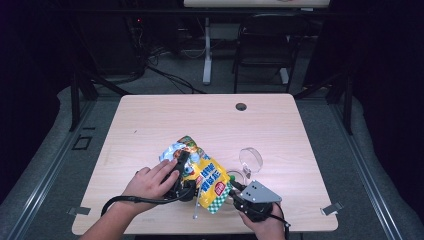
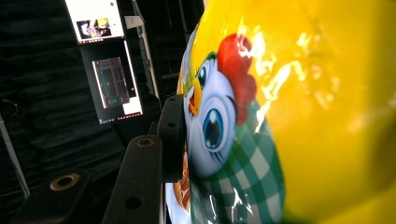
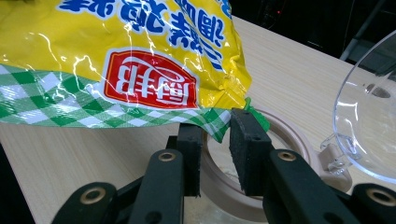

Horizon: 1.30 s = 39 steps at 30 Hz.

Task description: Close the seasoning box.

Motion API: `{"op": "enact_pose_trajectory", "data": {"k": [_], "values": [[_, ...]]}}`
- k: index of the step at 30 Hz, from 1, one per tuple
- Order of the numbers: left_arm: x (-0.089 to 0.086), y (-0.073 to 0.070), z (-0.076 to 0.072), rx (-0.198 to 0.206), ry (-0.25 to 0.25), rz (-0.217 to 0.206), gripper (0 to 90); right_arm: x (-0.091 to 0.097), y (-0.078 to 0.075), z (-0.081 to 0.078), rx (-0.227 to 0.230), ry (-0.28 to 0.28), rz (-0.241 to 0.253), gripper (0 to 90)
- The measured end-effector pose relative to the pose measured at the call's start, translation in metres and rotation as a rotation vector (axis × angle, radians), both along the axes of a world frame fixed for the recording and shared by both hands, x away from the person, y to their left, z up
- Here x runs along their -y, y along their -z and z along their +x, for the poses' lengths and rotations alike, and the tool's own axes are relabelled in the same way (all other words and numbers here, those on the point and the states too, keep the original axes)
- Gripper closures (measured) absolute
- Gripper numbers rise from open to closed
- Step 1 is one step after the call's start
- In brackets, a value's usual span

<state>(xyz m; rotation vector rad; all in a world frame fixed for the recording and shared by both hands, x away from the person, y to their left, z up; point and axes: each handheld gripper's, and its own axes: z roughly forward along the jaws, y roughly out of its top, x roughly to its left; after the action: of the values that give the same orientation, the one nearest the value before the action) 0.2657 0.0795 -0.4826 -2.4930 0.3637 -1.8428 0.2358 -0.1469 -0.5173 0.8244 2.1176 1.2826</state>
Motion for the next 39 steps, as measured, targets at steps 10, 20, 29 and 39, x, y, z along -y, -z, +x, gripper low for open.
{"op": "enact_pose_trajectory", "data": {"k": [10,20,29,39], "values": [[0.001,-0.001,0.0004,0.0,0.005,0.005,64.7,0.001,0.0001,0.0007,-0.008,-0.001,0.014,74.5],[0.0034,-0.0038,0.0009,-0.002,0.007,0.023,64.7,0.0026,-0.0002,0.0013,-0.021,-0.003,0.025,74.7],[0.0045,-0.0046,0.0018,-0.021,0.007,0.029,64.9,0.0025,-0.0005,0.0005,-0.026,-0.01,0.01,79.1],[0.0063,-0.0065,0.0019,-0.028,0.009,0.047,65.1,0.0009,-0.0003,-0.0002,-0.018,-0.016,-0.009,82.4]]}}
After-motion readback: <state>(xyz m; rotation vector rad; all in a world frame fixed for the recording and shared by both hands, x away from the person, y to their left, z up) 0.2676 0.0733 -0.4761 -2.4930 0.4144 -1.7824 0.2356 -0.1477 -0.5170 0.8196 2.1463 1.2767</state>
